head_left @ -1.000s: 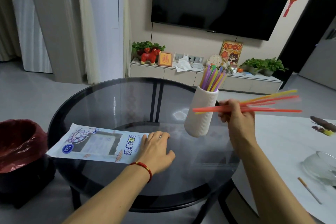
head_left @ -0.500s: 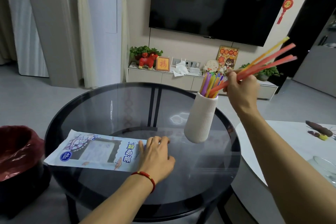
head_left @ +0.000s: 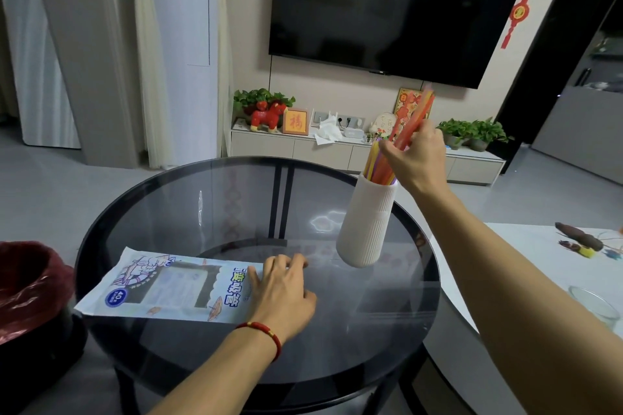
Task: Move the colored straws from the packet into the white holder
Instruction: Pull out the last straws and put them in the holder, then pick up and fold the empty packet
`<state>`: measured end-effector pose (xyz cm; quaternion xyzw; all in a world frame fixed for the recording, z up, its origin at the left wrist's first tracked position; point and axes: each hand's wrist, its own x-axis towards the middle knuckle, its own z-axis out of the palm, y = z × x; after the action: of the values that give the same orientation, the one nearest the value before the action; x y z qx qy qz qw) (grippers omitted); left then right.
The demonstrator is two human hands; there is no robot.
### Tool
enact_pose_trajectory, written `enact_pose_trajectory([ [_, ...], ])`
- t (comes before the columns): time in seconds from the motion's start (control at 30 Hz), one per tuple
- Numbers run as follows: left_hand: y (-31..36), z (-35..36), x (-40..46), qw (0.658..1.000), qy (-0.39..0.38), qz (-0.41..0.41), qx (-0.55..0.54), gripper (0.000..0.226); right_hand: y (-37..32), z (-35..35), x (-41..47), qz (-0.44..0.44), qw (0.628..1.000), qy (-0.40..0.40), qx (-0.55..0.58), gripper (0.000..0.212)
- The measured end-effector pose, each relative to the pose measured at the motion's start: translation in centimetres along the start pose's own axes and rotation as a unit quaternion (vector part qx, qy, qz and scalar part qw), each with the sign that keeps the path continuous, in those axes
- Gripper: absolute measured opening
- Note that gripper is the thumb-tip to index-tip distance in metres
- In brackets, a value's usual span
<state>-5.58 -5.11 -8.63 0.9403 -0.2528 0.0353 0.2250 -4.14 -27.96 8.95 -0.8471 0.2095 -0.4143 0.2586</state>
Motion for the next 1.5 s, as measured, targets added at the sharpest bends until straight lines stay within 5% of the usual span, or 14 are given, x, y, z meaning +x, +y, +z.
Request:
enact_pose_trajectory([
  [0.23,-0.9,-0.3,0.1,1.000,0.005,-0.003,0.001,0.040,-0.7,-1.0,0.6,-0.067,0.997,0.027,0.040,0.102],
  [0.4,-1.4,-0.6,-0.1,1.000,0.012,0.000,0.004,0.040,0.4,0.3,-0.2,-0.127,0.982,-0.117,-0.080,0.043],
  [0.57,-1.6,-0.7,-0.2,1.000,0.012,0.006,0.007,0.041,0.6,0.4,-0.5,-0.154,0.979,-0.102,-0.088,0.054],
  [0.7,-1.9,-1.1,-0.4,1.000,0.007,0.011,0.022,0.040,0.7,0.3,-0.6,-0.172,0.957,-0.169,-0.159,0.044],
  [0.87,-2.6,-2.1,-0.6,0.999,0.023,0.014,-0.022,0.038,-0.8,-0.1,-2.7,-0.280,0.949,-0.045,-0.138,0.033],
  [0.93,-2.9,-2.9,-0.8,0.998,0.038,0.003,-0.045,0.037,-1.2,1.0,-5.3,-0.313,0.942,-0.054,-0.107,0.021],
  [1.03,-3.4,-4.3,-1.6,0.997,0.058,-0.029,-0.036,0.021,-1.3,4.8,-10.8,-0.220,0.938,-0.261,-0.066,0.025],
  [1.13,-3.8,-5.3,-2.4,0.996,0.044,-0.078,0.008,0.016,-0.4,9.6,-16.7,-0.085,0.880,-0.460,-0.089,0.049],
  [1.3,-7.3,-6.5,-4.3,0.954,-0.165,-0.222,0.111,0.060,-0.3,13.6,-21.5,0.009,0.922,-0.382,-0.057,0.045],
  [1.4,-9.5,-7.9,-5.9,0.929,-0.215,-0.289,-0.083,0.056,-1.7,14.1,-22.5,0.069,0.913,-0.397,0.057,0.028],
  [1.5,-12.3,-9.2,-8.2,0.896,-0.169,-0.312,-0.266,0.051,-4.3,15.0,-24.1,0.118,0.869,-0.442,0.188,0.021],
])
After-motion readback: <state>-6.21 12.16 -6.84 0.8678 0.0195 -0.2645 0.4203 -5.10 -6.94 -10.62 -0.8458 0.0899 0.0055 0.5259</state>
